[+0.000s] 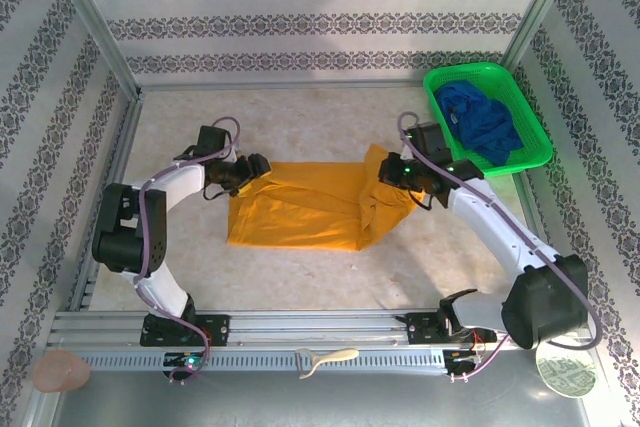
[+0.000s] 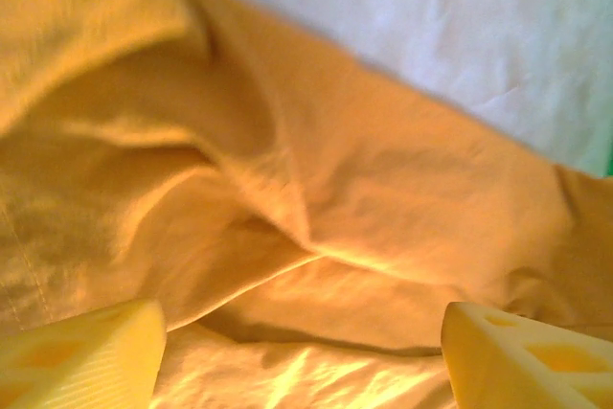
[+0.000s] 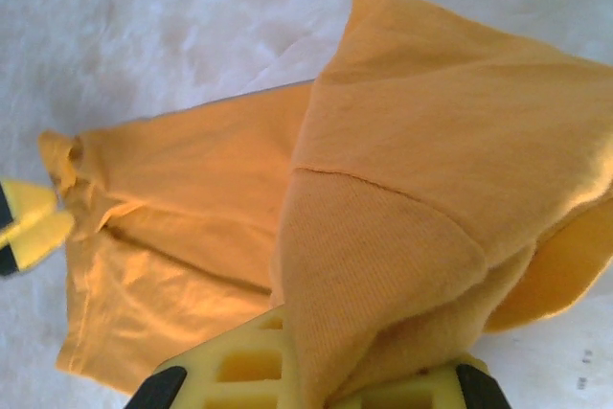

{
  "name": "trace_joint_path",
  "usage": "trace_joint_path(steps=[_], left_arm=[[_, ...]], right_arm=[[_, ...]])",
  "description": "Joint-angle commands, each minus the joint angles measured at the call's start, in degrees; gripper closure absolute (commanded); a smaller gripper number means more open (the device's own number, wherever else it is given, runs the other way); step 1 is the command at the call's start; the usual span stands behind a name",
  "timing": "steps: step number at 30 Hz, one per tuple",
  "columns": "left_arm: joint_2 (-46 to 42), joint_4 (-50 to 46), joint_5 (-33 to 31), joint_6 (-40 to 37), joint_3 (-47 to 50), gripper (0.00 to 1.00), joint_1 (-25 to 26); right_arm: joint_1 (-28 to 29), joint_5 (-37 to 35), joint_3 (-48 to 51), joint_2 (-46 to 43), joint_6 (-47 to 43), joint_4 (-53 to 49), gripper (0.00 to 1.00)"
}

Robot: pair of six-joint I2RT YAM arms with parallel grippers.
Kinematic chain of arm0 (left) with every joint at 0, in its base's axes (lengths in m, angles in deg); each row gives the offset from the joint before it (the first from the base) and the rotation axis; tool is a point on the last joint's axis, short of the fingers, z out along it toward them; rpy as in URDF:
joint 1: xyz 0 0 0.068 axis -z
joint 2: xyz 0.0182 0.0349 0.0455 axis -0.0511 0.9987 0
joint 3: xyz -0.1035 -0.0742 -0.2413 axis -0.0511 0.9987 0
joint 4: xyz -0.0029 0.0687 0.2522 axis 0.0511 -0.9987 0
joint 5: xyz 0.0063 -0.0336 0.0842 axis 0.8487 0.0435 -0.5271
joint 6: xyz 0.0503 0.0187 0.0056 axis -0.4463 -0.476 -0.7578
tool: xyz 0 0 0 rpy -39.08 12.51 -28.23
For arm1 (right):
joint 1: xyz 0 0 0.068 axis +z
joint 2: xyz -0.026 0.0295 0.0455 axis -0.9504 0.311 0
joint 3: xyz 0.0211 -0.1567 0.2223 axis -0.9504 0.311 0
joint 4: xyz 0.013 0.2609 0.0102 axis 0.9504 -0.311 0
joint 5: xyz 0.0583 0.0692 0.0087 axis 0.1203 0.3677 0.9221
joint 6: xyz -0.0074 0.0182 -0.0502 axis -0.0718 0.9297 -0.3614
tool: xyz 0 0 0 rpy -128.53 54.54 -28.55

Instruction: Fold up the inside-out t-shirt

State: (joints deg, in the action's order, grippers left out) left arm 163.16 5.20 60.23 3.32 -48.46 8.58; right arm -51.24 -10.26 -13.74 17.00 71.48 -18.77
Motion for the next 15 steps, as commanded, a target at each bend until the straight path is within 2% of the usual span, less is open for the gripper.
trace_joint_path(steps=[1,6,15], left_arm=[[-2.44,-2.79,2.08,0.19,-3.7,0.22,-3.32],[-1.47,-3.12,3.41,-0.2,-5.26,0.22,-8.02],[0.02,-1.57,5.24,-0.12,-5.0,0.22,-11.77]], right_arm=[[7.37,-9.06,-6.59,4.05,-1.77,-7.14,1.0],[16.92,-14.44,-15.75,12.42,0.3,-10.48,1.0],[25.82,-17.46,-29.82,28.06,7.58,-13.38,1.0]])
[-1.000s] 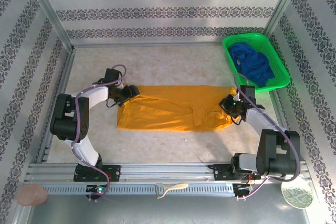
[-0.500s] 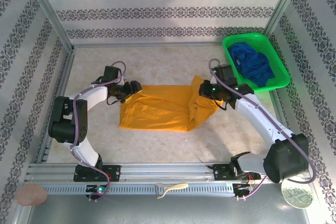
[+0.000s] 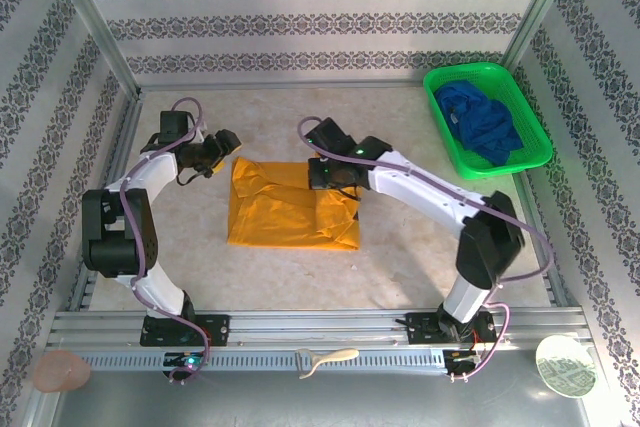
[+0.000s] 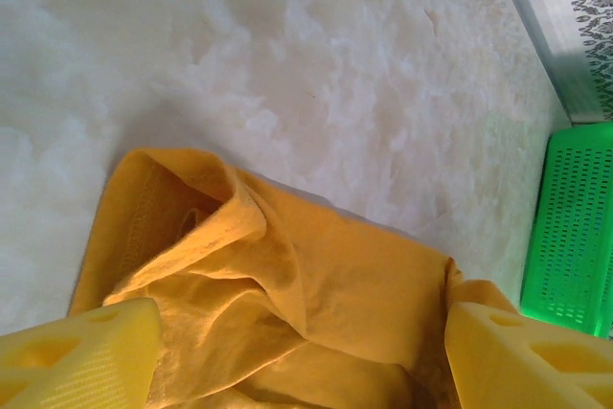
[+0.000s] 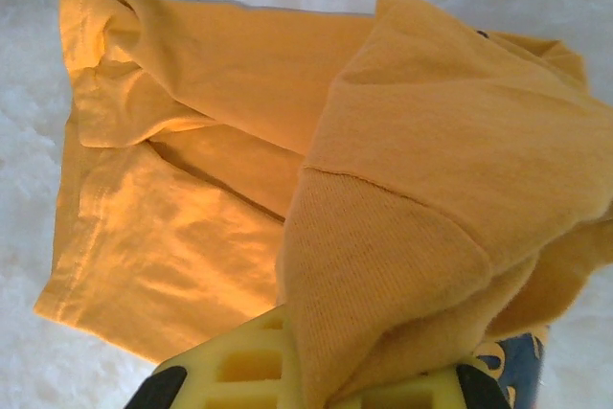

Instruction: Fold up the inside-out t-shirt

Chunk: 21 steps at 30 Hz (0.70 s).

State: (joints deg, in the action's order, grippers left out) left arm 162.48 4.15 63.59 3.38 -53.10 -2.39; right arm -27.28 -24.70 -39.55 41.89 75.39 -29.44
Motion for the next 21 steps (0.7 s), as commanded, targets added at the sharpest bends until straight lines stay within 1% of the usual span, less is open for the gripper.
trace_joint_path(steps=[1,6,7,8,10,11,13,15,16,18,21], left_arm=[[0.77,-0.11,2.02,0.18,-0.11,0.22,-0.95],[1.36,1.72,2.96,1.21,0.77,0.22,-1.54],[1.47,1.84,2.97,1.3,0.81,0.22,-1.7],[1.58,2.05,2.96,1.45,0.85,0.22,-1.86],[1.83,2.14,3.3,1.55,0.74,0.22,-2.58],[1.83,2.08,3.35,1.52,0.72,0.22,-2.82],[1.76,2.06,3.61,1.3,0.5,0.22,-3.86],[1.34,1.65,4.3,0.86,0.38,0.22,-4.92],[0.87,1.04,4.52,0.32,0.31,0.22,-5.5],[-0.65,-0.24,4.59,-0.87,0.32,0.22,-6.06],[-4.43,-2.57,5.27,-2.6,0.97,0.22,-5.71]], right_arm=[[2.51,-3.05,-5.24,4.59,4.17,-2.84,1.0],[5.15,-2.13,-12.42,12.96,6.98,-2.38,1.0],[5.76,-1.3,-14.81,15.02,7.15,-2.11,0.96],[6.25,-0.17,-17.46,17.23,7.12,-2.06,0.87],[7.59,4.37,-25.07,22.89,5.77,-1.16,0.58],[8.09,6.56,-28.55,25.08,5.16,-0.83,0.49],[8.89,11.77,-35.43,27.89,3.0,0.87,0.4],[9.19,12.39,-38.87,27.04,0.68,1.38,0.31],[8.82,12.71,-38.88,25.46,0.06,2.07,0.28],[7.31,14.01,-36.15,20.98,-0.57,4.09,0.28],[3.95,13.4,-27.66,13.29,-0.99,5.62,0.31]])
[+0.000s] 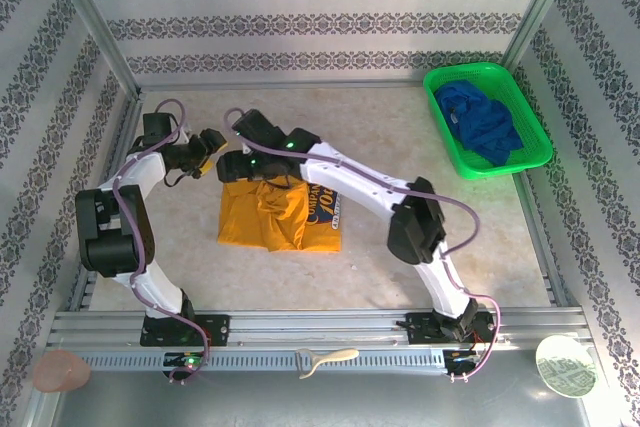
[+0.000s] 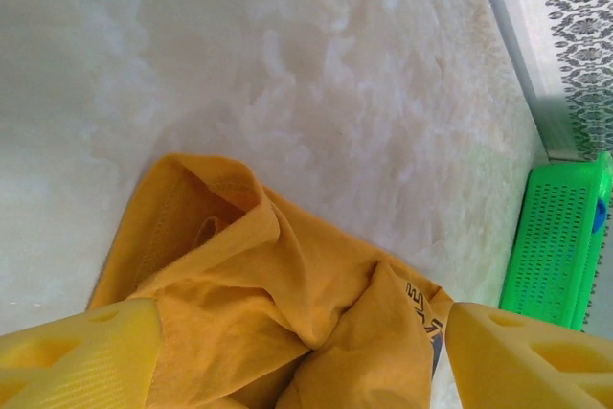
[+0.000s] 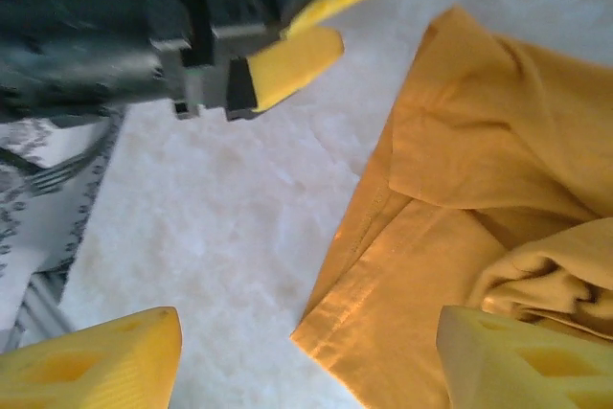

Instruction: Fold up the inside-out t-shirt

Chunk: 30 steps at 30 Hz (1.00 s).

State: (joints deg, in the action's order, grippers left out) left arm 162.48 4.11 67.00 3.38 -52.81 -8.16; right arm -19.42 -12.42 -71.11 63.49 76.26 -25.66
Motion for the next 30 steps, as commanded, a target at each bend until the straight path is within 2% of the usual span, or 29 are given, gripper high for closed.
trace_joint_path(steps=[1,3,6,11,13,16,19,21,26,27,28,30], left_arm=[[-6.06,-3.53,2.25,-3.19,1.19,0.23,0.53],[-9.96,-5.78,1.15,-4.04,2.87,0.23,2.47],[-16.3,-7.97,-2.09,-3.77,6.62,0.23,9.79],[-20.41,-12.71,-16.99,-3.36,7.15,0.24,30.02],[-18.17,-17.37,-25.5,-5.3,3.33,0.24,36.85],[-12.63,-23.16,-35.66,-8.6,-3.47,0.24,43.91],[-5.99,-27.88,-44.61,-11.32,-10.16,0.23,48.84],[-2.41,-29.17,-47.76,-12.26,-13.25,0.23,50.47],[5.43,-31.1,-50.36,-13.31,-17.03,0.23,51.42],[6.29,-31.15,-50.83,-13.37,-16.79,0.25,51.43],[6.88,-31.03,-51.37,-13.61,-16.54,0.36,51.43],[7.12,-30.96,-52.44,-13.59,-15.59,0.68,51.43]], right_arm=[[-5.4,0.68,7.71,-10.89,-1.87,2.13,0.32],[-8.57,-0.69,15.39,-15.01,-1.5,3.06,0.32],[-14.43,-0.22,27.79,-19.99,1.15,7.31,0.34],[-23.46,1.65,42.29,-23.48,5.02,14.51,0.38],[-25.3,2.76,44.22,-22.55,5.12,15.27,0.38],[-26.65,3.88,44.29,-19.44,4.46,15.61,0.35],[-27.46,5.41,43.68,-16.0,4.2,17.03,0.34],[-27.67,6.5,42.77,-13.79,4.35,17.79,0.34],[-28.2,10.69,41.09,-8.45,7.33,21.39,0.34],[-28.25,11.67,40.69,-7.25,7.97,22.15,0.34],[-28.32,12.31,40.45,-6.31,8.67,23.01,0.35],[-28.58,12.96,40.28,-5.26,9.86,24.35,0.41]])
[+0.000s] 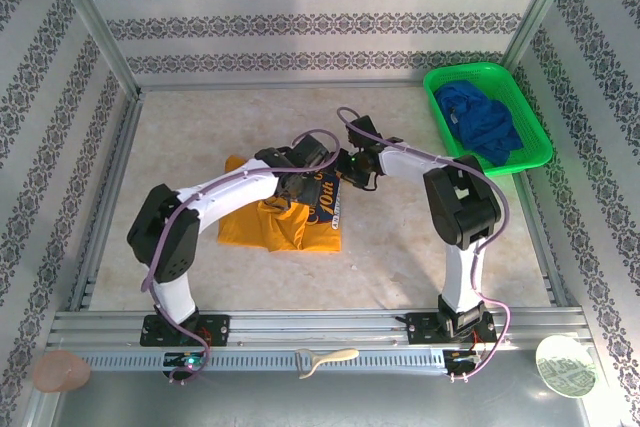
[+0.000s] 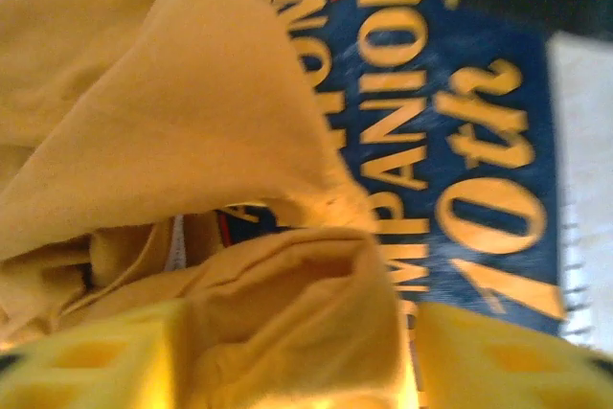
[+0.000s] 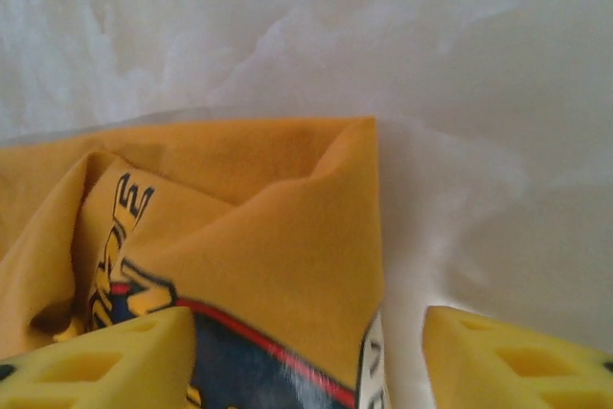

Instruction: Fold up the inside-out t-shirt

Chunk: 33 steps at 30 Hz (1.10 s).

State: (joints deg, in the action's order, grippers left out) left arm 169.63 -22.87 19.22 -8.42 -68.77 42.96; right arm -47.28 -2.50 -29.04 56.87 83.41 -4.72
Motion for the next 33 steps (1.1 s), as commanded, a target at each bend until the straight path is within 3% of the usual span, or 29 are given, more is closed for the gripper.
trace_joint_path(steps=[1,2,3,5,12,15,17,20,24,28,33], left_arm=[[-0.48,-3.58,-5.55,-1.62,1.3,0.83,0.23],[-1.2,-3.31,-6.17,-1.34,2.18,0.95,0.14],[-2.4,-2.9,-6.76,-0.76,3.46,1.0,-0.08],[-5.72,-1.78,-7.94,0.45,6.61,1.0,-0.83],[-24.98,4.37,-4.73,9.06,26.11,1.0,-8.75],[-33.46,5.79,-1.21,13.6,34.31,0.74,-13.21],[-39.19,6.04,-0.41,15.19,37.32,0.45,-14.46],[-43.29,5.71,0.49,13.87,35.61,0.34,-14.61],[-38.24,9.33,9.03,10.62,27.91,0.34,-13.64],[-25.69,14.1,14.81,9.02,18.6,0.36,-6.21],[-11.68,25.21,22.73,14.35,15.22,0.39,-1.6]], right_arm=[[-0.86,3.2,-1.32,1.48,3.37,4.61,0.49],[-1.0,3.32,-0.93,1.51,3.98,5.38,0.58],[-1.25,3.37,-0.41,1.47,4.52,6.16,0.72],[-1.8,3.45,0.76,1.13,5.42,7.46,0.99],[-3.36,2.04,7.7,-2.72,6.75,11.78,1.0],[-3.42,1.83,9.37,-3.78,6.97,12.83,1.0],[-3.44,1.53,10.53,-4.62,7.06,13.27,1.0],[-3.42,0.95,12.02,-6.05,7.06,13.64,1.0],[-3.41,-0.04,14.23,-7.76,6.97,14.11,1.0],[-3.42,-0.32,16.68,-8.83,7.33,15.39,1.0],[-3.2,-0.98,18.92,-9.4,8.17,16.58,1.0]])
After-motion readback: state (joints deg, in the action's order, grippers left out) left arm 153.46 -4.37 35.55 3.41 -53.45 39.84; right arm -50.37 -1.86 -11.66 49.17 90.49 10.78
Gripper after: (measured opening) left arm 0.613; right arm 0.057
